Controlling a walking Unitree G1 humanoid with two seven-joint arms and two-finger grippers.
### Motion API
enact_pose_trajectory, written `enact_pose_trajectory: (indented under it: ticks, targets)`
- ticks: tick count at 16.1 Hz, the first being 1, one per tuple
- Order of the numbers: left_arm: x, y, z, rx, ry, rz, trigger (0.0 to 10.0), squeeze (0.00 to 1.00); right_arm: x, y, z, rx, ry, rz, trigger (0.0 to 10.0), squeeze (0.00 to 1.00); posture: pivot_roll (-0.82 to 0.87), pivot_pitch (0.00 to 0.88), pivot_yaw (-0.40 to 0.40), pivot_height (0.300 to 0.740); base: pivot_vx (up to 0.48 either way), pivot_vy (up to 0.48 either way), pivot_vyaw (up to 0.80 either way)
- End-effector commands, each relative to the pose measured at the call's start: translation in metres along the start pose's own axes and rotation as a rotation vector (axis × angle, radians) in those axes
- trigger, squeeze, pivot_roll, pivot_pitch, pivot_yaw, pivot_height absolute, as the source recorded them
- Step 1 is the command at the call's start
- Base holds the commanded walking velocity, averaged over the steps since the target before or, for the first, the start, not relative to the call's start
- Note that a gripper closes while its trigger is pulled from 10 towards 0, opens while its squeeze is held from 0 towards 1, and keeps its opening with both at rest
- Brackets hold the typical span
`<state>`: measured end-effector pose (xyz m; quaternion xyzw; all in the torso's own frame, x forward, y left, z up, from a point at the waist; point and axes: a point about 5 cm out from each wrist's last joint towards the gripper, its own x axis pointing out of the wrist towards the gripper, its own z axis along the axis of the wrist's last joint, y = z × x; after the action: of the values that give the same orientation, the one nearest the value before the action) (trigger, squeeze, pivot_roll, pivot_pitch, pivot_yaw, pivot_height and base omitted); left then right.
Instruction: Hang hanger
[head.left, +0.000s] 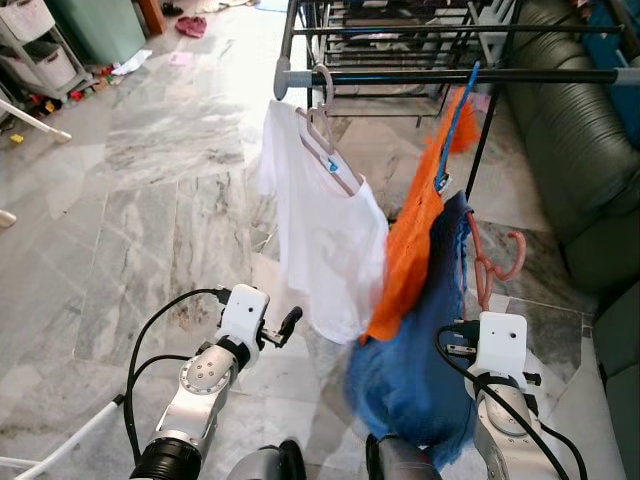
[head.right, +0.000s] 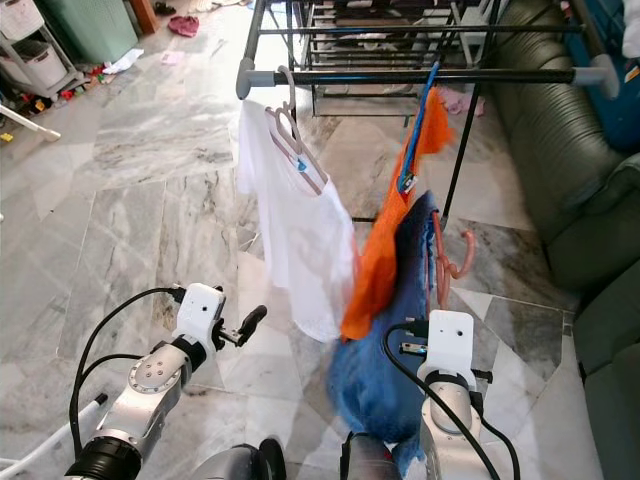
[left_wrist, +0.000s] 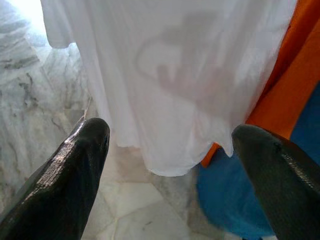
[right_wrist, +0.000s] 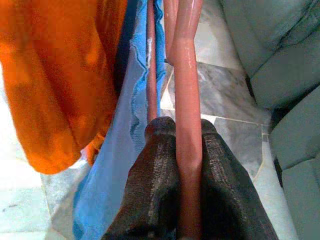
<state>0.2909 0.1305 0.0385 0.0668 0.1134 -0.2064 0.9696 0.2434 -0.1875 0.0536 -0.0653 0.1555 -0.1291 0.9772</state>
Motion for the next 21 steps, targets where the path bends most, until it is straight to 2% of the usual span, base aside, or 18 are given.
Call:
enact_pose_trajectory:
  ticks: [1,9,21]
  targets:
    - [-0.0032,0.0024,-0.0032,-0.002,0.014,0.022,10.0,0.0,-0.0015,-0.0006,-0.0005,-0.001,0.005,0.006,10.0,0.0,-0.18,0.232,0.046,0.74,0.0,0.0,0.0]
    - [-0.0058,0.001,-0.0056,-0.026,0.017,0.053,10.0,0.0,0.0037,0.0024,0.0047,-0.003,0.01,0.037,10.0,0.0,-0.17,0.232,0.02,0.74,0.0,0.0,0.0]
    - [-0.0006,0.0056,0.0003,-0.016,0.023,0.045,10.0,0.0,-0.0003,0.0014,-0.0007,0.02,0.034,0.02,10.0,0.0,-0.19,0.234,0.043,0.74,-0.278,0.0,0.0]
